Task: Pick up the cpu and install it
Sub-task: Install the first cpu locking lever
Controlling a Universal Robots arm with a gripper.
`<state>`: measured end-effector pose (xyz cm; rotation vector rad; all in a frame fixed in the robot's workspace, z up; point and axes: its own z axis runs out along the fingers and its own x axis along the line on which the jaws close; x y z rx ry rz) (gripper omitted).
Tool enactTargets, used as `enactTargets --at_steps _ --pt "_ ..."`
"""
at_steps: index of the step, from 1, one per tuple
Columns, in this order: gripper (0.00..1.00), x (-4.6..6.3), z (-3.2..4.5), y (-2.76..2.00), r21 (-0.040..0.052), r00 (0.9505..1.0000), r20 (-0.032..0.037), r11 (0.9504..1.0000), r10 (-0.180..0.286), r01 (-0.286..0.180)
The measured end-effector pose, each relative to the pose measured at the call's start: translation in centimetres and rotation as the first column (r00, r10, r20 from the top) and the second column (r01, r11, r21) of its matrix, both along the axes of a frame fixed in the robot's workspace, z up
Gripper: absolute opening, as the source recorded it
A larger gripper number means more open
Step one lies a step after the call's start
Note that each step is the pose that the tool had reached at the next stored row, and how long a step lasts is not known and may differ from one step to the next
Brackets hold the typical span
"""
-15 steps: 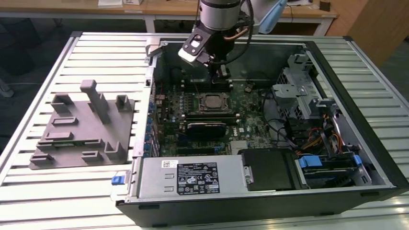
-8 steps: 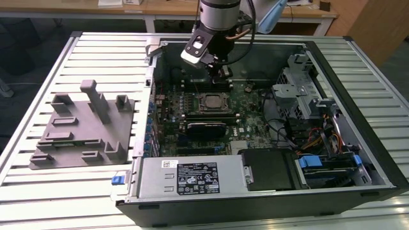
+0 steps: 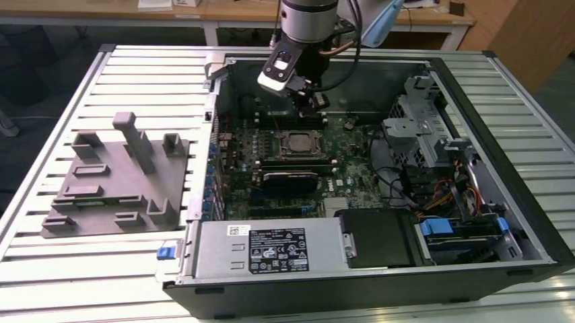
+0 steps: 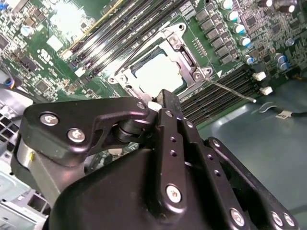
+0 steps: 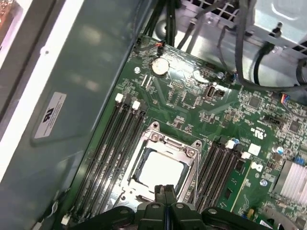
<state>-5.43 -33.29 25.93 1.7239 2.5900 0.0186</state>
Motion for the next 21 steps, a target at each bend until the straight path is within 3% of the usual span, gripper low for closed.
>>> enactTargets --at_steps 8,21 --pt "0.11 0.0 0.0 0.0 0.0001 0.9973 0.0 0.9973 0.074 -0.074" --pt "0.11 0.0 0.0 0.0 0.0001 0.9854 0.0 0.9854 0.17 -0.17"
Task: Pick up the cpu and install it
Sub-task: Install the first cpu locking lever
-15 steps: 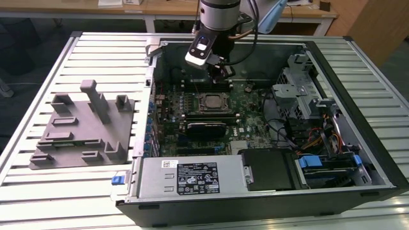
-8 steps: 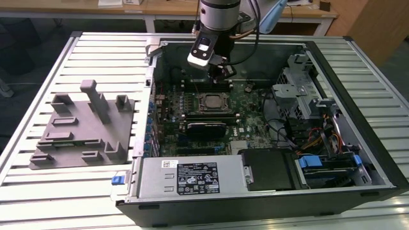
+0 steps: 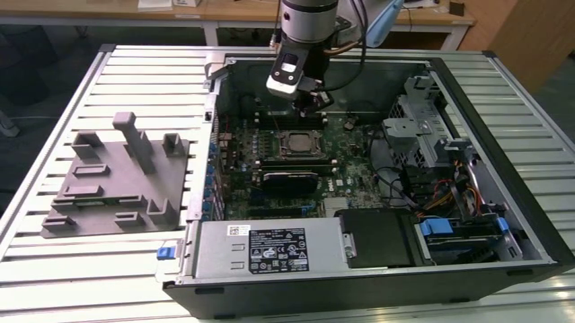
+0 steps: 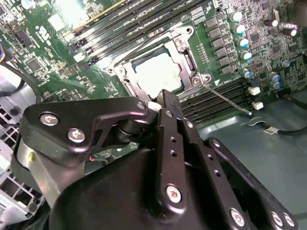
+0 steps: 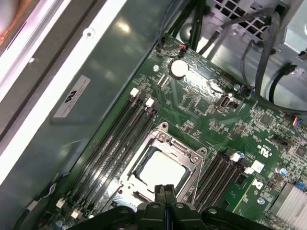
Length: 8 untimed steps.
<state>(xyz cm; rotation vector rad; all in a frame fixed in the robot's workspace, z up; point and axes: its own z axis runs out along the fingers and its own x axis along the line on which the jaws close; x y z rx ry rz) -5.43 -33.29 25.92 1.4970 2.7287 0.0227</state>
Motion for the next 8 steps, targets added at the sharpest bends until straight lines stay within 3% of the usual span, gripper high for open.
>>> enactTargets --at_steps 8 --pt "0.11 0.0 0.0 0.0 0.0 0.9989 0.0 0.9989 0.047 -0.047"
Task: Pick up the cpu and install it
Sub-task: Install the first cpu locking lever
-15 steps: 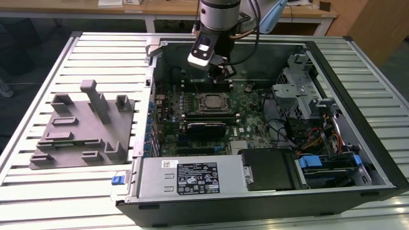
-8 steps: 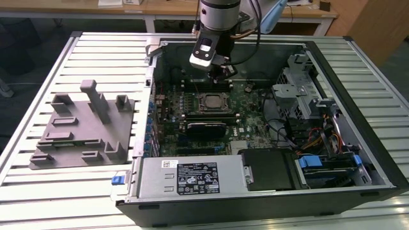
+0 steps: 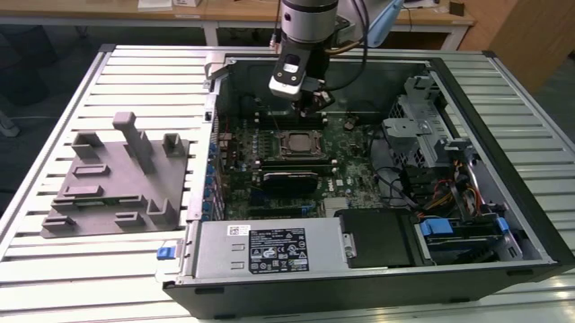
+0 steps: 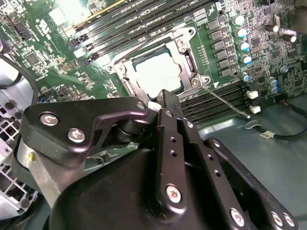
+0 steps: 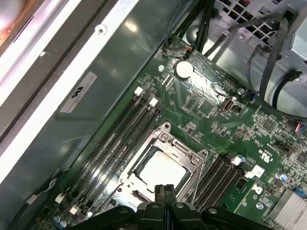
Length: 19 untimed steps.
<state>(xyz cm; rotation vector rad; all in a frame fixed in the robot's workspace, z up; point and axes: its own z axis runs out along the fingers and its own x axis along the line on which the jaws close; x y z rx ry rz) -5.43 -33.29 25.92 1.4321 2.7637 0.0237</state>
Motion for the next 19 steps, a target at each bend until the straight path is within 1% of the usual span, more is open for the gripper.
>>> enactTargets --at_steps 10,15,19 --pt "0.11 0.0 0.0 0.0 0.0 0.9981 0.0 0.9981 0.061 -0.061" --pt "0.11 0.0 0.0 0.0 0.0 0.9955 0.0 0.9955 0.095 -0.095" --pt "0.11 0.0 0.0 0.0 0.0 0.9924 0.0 0.9924 0.123 -0.123"
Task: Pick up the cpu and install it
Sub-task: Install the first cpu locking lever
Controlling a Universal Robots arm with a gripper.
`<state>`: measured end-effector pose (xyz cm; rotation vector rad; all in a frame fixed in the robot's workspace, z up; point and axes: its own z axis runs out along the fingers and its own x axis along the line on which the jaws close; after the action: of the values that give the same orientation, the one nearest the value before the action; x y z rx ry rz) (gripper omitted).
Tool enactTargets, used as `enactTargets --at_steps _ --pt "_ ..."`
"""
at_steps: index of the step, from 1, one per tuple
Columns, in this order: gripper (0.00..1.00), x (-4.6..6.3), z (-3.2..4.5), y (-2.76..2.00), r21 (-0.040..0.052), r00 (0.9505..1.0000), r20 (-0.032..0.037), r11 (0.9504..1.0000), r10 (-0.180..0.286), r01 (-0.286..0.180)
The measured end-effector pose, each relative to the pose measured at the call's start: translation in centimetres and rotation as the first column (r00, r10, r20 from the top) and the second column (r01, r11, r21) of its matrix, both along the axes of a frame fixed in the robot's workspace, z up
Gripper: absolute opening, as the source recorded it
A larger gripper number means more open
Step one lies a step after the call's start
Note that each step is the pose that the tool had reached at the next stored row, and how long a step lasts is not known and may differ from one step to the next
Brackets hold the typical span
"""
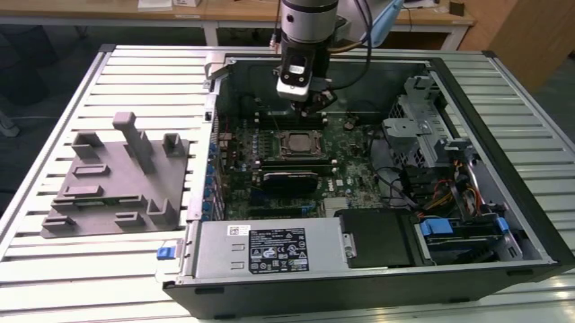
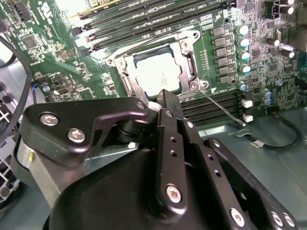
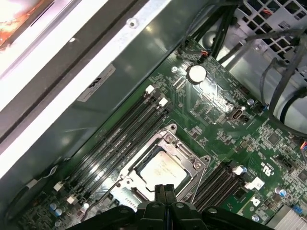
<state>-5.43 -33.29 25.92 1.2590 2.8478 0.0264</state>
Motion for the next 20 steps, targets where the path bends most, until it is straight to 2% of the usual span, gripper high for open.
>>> enactTargets --at_steps 6,9,16,20 --pt "0.11 0.0 0.0 0.0 0.0 0.9988 0.0 0.9988 0.049 -0.049" --pt "0.11 0.0 -0.01 0.0 0.0 0.9961 0.0 0.9961 0.088 -0.088" --pt "0.11 0.0 -0.02 0.0 0.0 0.9795 0.0 0.9795 0.201 -0.201" --pt "0.11 0.0 -0.02 0.0 0.0 0.9702 0.0 0.9702 0.242 -0.242"
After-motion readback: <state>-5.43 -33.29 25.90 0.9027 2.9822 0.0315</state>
